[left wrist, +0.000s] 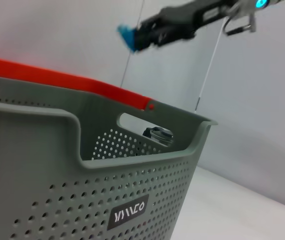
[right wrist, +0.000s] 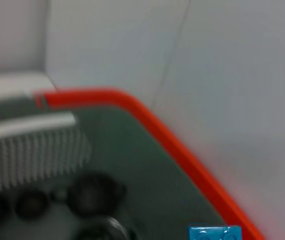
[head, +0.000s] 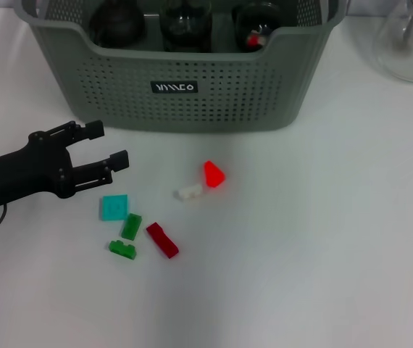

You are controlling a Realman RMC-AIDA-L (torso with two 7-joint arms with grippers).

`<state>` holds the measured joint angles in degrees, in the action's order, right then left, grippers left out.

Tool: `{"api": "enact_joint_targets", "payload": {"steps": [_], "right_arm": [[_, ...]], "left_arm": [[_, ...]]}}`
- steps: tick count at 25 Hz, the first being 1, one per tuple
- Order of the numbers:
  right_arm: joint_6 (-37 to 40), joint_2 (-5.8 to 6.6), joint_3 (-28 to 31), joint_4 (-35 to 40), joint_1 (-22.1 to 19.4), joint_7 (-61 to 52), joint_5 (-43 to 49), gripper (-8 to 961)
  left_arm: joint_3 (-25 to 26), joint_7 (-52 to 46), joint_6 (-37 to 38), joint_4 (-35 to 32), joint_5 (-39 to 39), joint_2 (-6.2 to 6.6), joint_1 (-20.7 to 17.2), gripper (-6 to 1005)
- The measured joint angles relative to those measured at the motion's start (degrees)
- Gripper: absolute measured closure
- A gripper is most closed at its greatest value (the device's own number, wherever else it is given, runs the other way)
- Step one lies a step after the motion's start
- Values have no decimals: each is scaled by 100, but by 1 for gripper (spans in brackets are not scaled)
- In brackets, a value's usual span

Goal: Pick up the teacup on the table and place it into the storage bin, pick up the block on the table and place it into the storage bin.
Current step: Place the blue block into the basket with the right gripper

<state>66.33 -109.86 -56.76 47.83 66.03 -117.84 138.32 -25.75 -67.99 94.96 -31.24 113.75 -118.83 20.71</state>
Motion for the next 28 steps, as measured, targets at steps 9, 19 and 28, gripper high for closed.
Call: {"api": "enact_joint_targets", "payload": {"steps": [9, 19, 28], "right_arm": [[-1643, -458, -694, -1332, 379, 258, 1109, 508], [-2323, -693, -1133, -1671, 367, 230, 1630, 503], [-2306, -801, -1118, -1469, 319, 203, 1965, 499]], "left_arm": [[9, 75, -32, 30, -3, 0, 23, 171], [27, 75, -44, 30, -3, 0, 21, 172], [26, 76, -76, 30, -8, 0, 1, 172]]}}
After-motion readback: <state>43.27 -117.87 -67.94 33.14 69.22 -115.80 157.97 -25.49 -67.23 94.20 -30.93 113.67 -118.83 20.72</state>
